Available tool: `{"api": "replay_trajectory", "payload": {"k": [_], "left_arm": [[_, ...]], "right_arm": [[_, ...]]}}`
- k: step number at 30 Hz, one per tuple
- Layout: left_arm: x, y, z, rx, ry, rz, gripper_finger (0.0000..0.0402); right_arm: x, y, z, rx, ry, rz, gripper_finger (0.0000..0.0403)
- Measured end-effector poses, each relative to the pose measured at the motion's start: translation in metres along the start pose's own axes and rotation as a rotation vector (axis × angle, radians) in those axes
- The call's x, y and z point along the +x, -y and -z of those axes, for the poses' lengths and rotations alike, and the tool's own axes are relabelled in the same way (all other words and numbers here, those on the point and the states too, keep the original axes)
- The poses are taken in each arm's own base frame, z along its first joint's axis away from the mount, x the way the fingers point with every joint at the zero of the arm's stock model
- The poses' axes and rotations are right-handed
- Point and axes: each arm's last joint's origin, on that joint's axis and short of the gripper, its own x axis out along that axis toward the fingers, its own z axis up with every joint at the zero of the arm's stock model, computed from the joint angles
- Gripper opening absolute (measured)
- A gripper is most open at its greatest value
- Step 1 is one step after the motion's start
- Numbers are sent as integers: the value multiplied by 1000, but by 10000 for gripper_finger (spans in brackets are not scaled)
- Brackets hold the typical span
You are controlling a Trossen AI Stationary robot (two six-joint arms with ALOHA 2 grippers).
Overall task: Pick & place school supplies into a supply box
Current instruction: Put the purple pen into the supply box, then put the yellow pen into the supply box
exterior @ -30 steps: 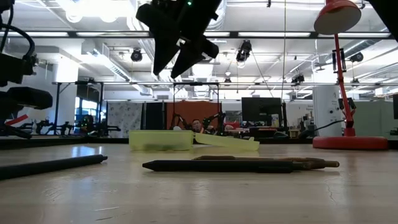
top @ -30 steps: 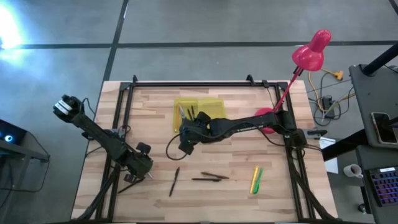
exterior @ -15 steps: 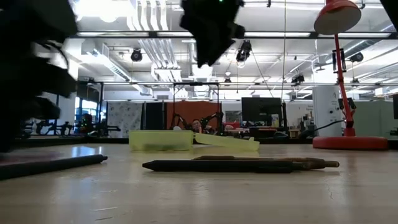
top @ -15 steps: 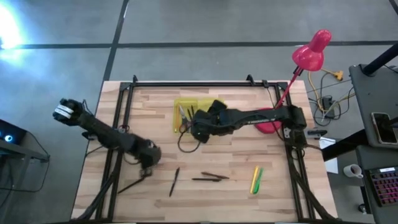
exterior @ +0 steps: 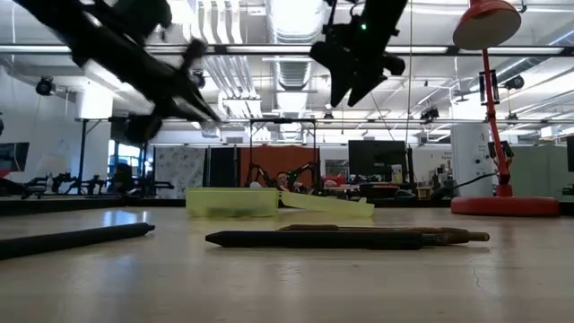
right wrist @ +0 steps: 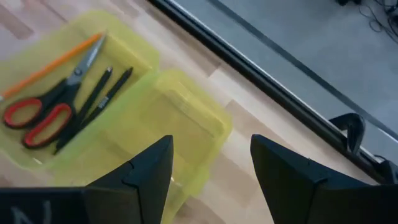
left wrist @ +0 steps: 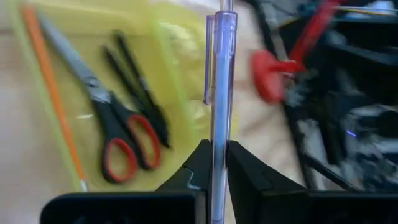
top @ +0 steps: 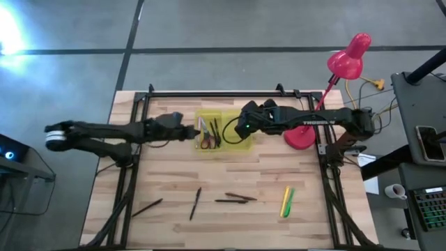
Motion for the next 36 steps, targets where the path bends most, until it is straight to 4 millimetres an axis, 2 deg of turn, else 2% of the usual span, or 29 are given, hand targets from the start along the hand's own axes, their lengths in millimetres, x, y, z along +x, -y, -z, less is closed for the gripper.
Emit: {"api": "replay_trajectory", "payload": {"k": [5, 9, 11, 14, 16, 18, 21, 26, 29, 32, 36], "left_arm": [[53, -4, -24, -77, 29, 47, 31], [95, -21, -24, -101, -135, -72, 61], [106, -18, -24, -84, -186, -77, 77], [110, -14, -26, -43, -233, -147, 100], [107, -8, -29, 19, -248, -164, 112], [97, 12, -35, 112, -230, -93, 119], [70, 44, -39, 256, -216, 14, 122], [27, 72, -32, 386, -219, 91, 123], [11, 74, -23, 410, -206, 111, 123], [4, 66, -13, 407, -209, 95, 123], [1, 52, -2, 397, -235, 79, 124]], "right_arm": [[6, 3, 8, -120, -52, -90, 207], [9, 0, 24, -253, -168, -181, 208], [10, -3, 34, -297, -223, -242, 208], [8, -11, 51, -356, -292, -339, 208], [4, -18, 67, -436, -336, -415, 208], [-3, -24, 90, -560, -373, -471, 208], [-13, -26, 129, -775, -407, -504, 208], [-39, -27, 183, -1104, -433, -556, 208], [-62, -32, 207, -1292, -399, -617, 208], [-79, -36, 226, -1385, -373, -652, 208], [-93, -40, 241, -1357, -378, -651, 208]]}}
